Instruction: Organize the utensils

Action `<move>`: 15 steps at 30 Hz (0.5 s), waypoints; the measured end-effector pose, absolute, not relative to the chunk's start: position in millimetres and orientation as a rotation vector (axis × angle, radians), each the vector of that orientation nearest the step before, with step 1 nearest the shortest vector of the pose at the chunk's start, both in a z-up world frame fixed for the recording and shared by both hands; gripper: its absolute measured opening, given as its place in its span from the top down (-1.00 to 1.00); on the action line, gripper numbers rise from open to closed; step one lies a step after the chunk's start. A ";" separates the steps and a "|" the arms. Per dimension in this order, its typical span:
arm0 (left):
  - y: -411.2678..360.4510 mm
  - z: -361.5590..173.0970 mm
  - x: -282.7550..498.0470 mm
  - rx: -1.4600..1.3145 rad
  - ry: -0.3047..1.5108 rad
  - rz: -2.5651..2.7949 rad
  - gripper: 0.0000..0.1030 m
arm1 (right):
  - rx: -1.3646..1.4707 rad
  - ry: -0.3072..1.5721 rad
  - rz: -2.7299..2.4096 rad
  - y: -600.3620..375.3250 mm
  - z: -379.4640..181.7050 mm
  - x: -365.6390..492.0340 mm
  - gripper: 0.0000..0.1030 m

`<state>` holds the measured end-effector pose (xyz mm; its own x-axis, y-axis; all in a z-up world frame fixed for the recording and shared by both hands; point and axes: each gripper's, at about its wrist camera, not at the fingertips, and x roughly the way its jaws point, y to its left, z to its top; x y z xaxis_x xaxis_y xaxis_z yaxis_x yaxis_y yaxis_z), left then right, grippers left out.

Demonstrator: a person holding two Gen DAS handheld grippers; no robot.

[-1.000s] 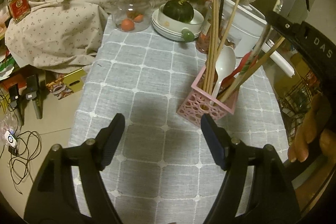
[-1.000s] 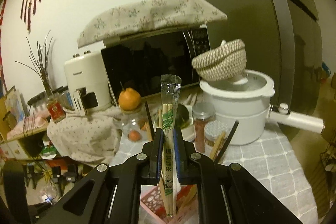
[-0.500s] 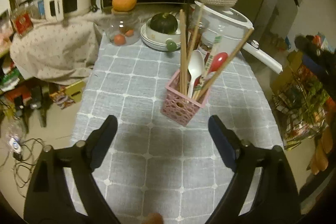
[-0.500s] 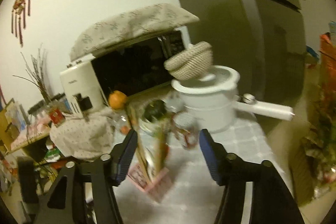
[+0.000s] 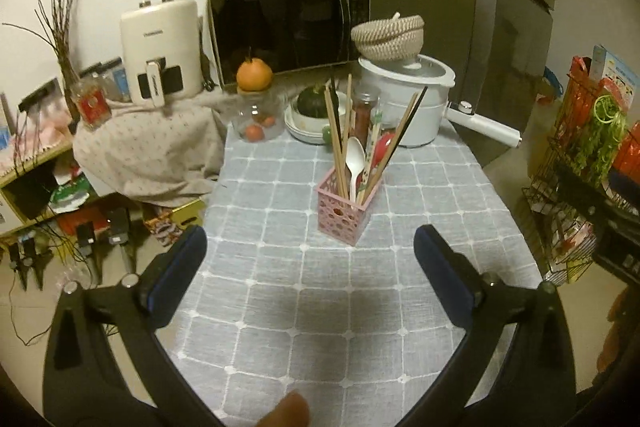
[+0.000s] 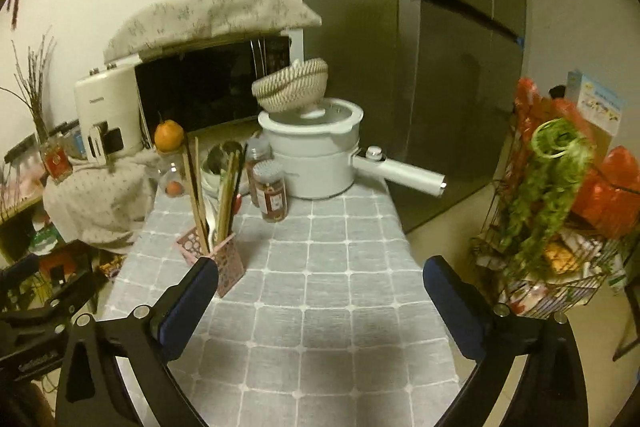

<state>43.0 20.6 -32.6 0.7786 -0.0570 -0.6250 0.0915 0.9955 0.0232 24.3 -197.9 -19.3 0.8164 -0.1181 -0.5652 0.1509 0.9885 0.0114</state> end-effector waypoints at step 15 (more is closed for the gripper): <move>12.0 -26.6 25.8 0.044 0.611 -0.096 -1.00 | 0.011 0.564 -0.158 -190.3 -13.3 16.2 -1.00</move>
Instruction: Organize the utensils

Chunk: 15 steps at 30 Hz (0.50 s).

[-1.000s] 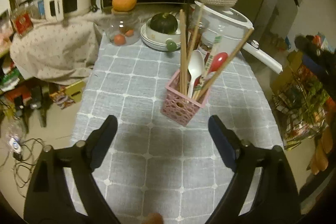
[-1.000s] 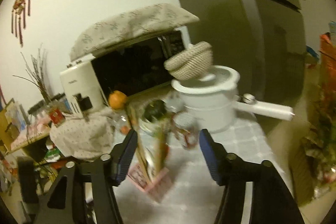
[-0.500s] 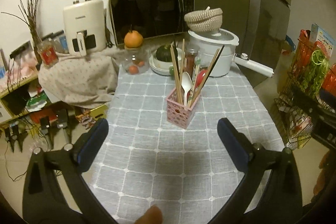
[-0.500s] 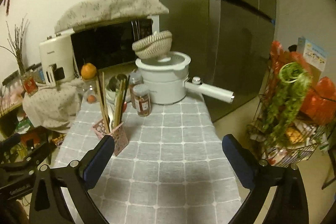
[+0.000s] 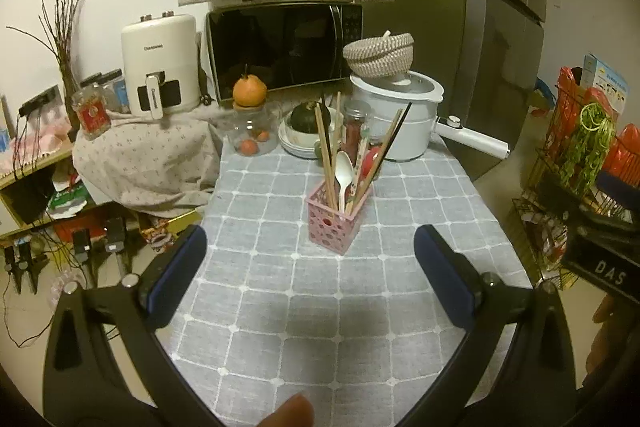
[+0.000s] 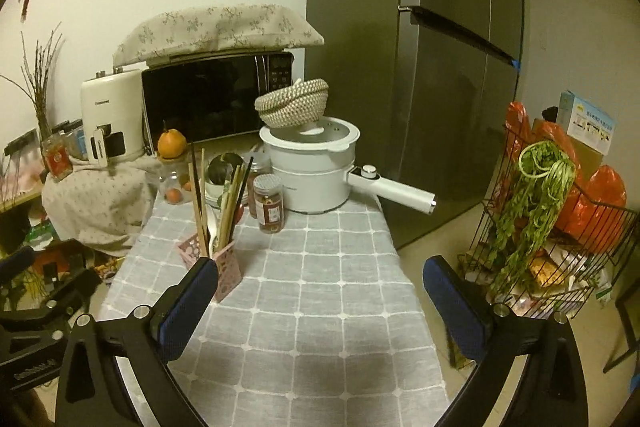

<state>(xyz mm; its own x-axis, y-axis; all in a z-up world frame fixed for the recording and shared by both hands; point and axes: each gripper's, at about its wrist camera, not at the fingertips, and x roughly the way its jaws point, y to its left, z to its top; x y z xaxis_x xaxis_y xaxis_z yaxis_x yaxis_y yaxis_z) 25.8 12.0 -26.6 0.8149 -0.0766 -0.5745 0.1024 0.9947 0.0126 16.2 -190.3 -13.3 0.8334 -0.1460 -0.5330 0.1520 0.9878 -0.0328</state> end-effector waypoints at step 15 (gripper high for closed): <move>13.4 -24.9 23.3 0.039 0.597 -0.089 -1.00 | -0.003 0.601 -0.141 -185.9 -21.6 18.5 -1.00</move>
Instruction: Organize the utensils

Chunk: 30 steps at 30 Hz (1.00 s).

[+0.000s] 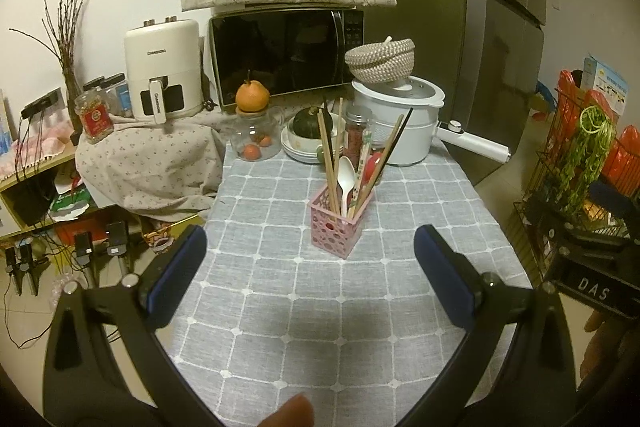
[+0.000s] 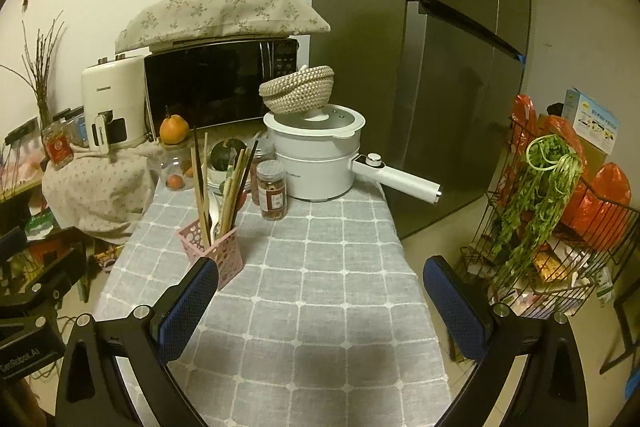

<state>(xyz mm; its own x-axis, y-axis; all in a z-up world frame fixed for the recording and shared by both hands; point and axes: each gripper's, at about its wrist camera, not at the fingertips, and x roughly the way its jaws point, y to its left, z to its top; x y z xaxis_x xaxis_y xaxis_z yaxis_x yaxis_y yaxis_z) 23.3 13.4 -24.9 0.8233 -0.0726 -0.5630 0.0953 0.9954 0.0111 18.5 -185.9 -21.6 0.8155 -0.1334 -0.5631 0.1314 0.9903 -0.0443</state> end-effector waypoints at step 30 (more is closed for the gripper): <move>11.6 -26.1 25.2 0.036 0.610 -0.102 -1.00 | 0.011 0.619 -0.142 -188.0 -24.6 19.2 -1.00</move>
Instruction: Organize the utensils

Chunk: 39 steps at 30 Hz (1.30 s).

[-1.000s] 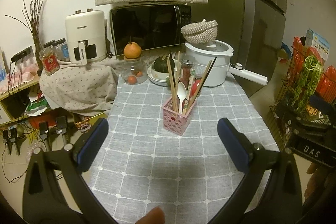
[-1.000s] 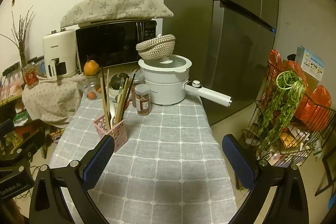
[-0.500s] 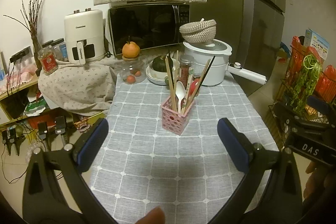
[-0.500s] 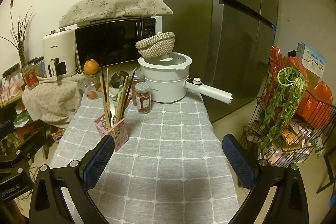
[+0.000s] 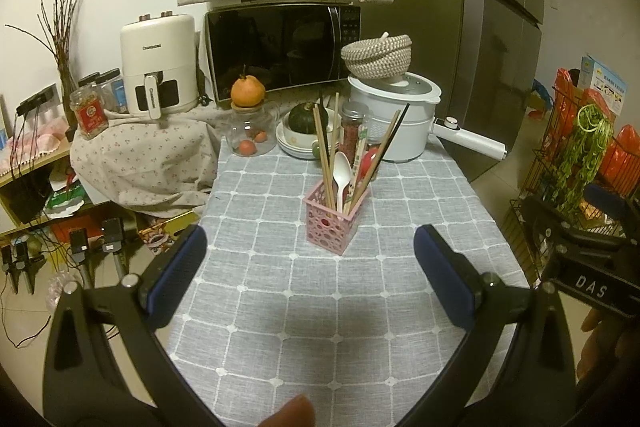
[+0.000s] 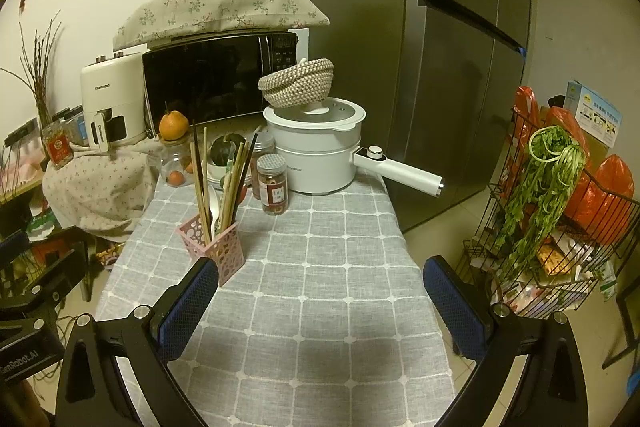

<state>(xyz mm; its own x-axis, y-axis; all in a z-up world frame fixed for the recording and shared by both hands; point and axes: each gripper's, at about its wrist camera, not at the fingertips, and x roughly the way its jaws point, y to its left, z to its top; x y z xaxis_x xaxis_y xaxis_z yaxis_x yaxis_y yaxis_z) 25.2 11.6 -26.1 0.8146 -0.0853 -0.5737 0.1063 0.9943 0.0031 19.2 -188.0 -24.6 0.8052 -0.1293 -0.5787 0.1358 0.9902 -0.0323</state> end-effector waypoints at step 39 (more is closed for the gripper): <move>11.4 -27.5 24.6 0.033 0.612 -0.104 -1.00 | 0.013 0.630 -0.136 -186.9 -27.0 21.0 -1.00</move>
